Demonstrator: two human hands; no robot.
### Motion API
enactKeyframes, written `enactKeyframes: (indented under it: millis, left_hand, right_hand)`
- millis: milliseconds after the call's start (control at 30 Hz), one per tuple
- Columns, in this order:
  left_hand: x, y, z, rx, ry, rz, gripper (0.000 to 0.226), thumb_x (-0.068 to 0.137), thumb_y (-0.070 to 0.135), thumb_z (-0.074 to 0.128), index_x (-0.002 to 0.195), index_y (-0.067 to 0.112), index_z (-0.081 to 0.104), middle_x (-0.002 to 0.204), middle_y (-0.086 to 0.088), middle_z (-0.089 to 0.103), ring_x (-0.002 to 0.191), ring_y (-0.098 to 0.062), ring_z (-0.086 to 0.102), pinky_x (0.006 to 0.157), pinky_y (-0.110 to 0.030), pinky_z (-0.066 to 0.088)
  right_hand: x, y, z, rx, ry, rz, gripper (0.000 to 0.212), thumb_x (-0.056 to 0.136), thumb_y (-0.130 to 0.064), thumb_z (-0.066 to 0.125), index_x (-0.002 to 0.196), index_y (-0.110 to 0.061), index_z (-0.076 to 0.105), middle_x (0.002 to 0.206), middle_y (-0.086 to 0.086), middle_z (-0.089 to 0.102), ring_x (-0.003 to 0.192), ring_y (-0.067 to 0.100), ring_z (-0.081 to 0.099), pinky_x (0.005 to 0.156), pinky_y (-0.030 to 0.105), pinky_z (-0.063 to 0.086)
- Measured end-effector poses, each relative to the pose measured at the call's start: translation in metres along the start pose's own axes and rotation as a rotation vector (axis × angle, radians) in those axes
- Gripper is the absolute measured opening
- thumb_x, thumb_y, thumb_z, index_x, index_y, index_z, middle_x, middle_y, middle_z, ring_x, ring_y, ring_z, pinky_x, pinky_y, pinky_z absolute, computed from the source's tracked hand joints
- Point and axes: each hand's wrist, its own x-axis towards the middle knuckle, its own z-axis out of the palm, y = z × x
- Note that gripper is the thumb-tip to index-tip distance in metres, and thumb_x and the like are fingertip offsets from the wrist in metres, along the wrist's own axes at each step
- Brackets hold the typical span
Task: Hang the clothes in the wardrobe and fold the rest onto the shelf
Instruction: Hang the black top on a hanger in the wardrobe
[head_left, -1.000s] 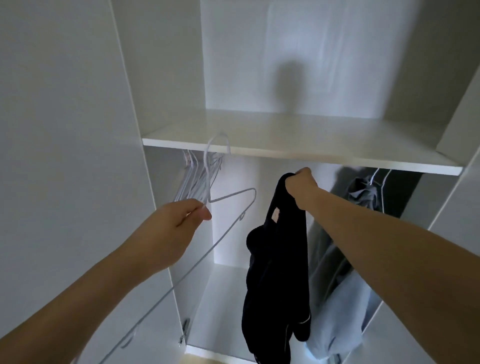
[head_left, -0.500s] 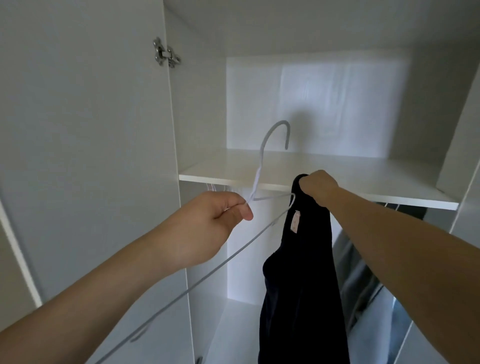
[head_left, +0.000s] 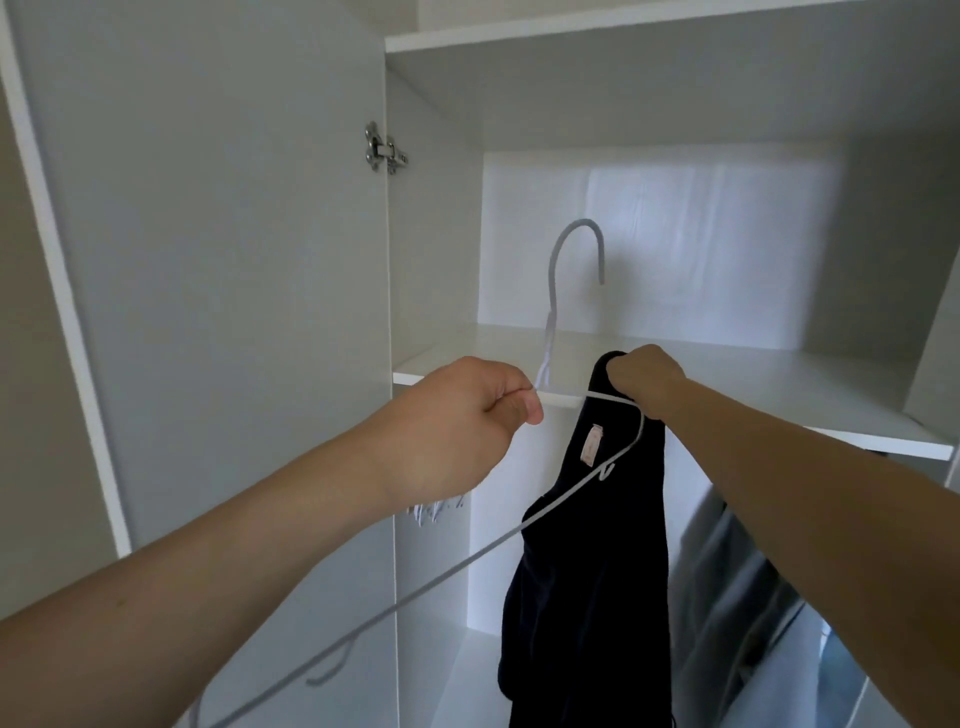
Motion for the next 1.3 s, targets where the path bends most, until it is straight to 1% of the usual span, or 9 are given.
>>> enactKeyframes:
  millis: [300,433,467,533,633,700,900,1133,1300]
  left_hand:
    - [0.000,0.004,-0.010,0.100,0.104,-0.029,0.026,0.101,0.026,0.041,0.093,0.018,0.065,0.035,0.017,0.043,0.035,0.000,0.042,0.037,-0.011,0.027]
    - [0.003,0.010,0.002,0.135,0.106,-0.026,0.030,0.101,0.030,0.040,0.098,0.014,0.065,0.059,0.007,0.051,0.055,-0.008,0.047,0.061,-0.025,0.044]
    - [0.002,0.010,0.002,0.143,0.104,-0.032,0.030,0.101,0.030,0.040,0.098,0.013,0.065,0.060,0.007,0.051,0.055,-0.009,0.048,0.061,-0.026,0.044]
    - [0.000,0.008,-0.006,0.133,0.113,-0.043,0.028,0.101,0.028,0.041,0.094,0.015,0.065,0.047,0.012,0.049,0.044,-0.003,0.046,0.046,-0.015,0.036]
    - [-0.004,0.007,-0.020,0.048,0.162,-0.070,0.026,0.101,0.023,0.043,0.090,0.017,0.066,0.032,0.014,0.038,0.029,-0.004,0.036,0.034,-0.011,0.025]
    - [-0.003,0.009,-0.017,0.021,0.171,-0.059,0.026,0.100,0.022,0.044,0.090,0.016,0.066,0.031,0.013,0.037,0.028,-0.004,0.034,0.034,-0.012,0.026]
    - [0.006,0.010,0.012,0.030,0.104,-0.053,0.027,0.101,0.026,0.041,0.094,0.016,0.066,0.034,0.016,0.041,0.032,0.001,0.040,0.034,-0.011,0.024]
    - [0.003,0.010,0.011,-0.018,0.123,0.004,0.027,0.102,0.023,0.040,0.090,0.017,0.064,0.033,0.014,0.036,0.033,-0.005,0.032,0.037,-0.014,0.027]
    - [0.021,0.007,0.031,-0.060,0.201,-0.051,0.028,0.103,0.024,0.040,0.095,0.016,0.065,0.039,0.013,0.039,0.036,0.000,0.041,0.039,-0.009,0.025]
  right_hand:
    - [0.001,-0.017,-0.011,-0.080,0.031,-0.094,0.025,0.086,-0.007,0.042,0.062,-0.010,0.040,0.061,0.004,0.042,0.052,0.018,0.040,0.047,0.024,0.030]
    - [-0.001,-0.021,-0.007,-0.143,0.033,-0.182,0.010,0.086,-0.009,0.043,0.075,-0.006,0.044,0.069,0.006,0.047,0.059,0.019,0.045,0.051,0.026,0.033]
    - [-0.001,-0.019,-0.008,-0.165,0.042,-0.203,0.007,0.086,-0.010,0.044,0.082,-0.005,0.044,0.073,0.006,0.049,0.064,0.020,0.047,0.053,0.027,0.035]
    - [0.002,-0.013,-0.013,-0.202,0.060,-0.215,0.010,0.088,-0.013,0.043,0.093,-0.004,0.044,0.081,0.008,0.051,0.073,0.024,0.050,0.060,0.029,0.037]
    - [0.006,-0.001,-0.027,-0.198,0.072,-0.189,0.009,0.088,-0.011,0.043,0.082,-0.004,0.046,0.074,0.007,0.049,0.065,0.020,0.047,0.052,0.027,0.034]
    - [0.007,0.004,-0.029,-0.199,0.067,-0.184,0.018,0.088,-0.009,0.043,0.070,-0.006,0.043,0.069,0.007,0.047,0.059,0.019,0.044,0.050,0.026,0.032]
    - [-0.003,-0.005,-0.012,-0.147,-0.046,-0.205,0.027,0.084,-0.001,0.044,0.060,-0.011,0.037,0.062,0.006,0.040,0.054,0.018,0.037,0.048,0.026,0.027]
    - [-0.004,-0.008,-0.022,-0.067,-0.088,-0.143,0.035,0.089,0.002,0.039,0.060,-0.015,0.032,0.062,0.003,0.031,0.053,0.015,0.027,0.049,0.025,0.019]
    - [-0.010,-0.020,-0.020,0.023,-0.129,-0.221,0.027,0.089,-0.003,0.043,0.065,-0.013,0.039,0.068,0.004,0.041,0.056,0.014,0.037,0.052,0.024,0.035]
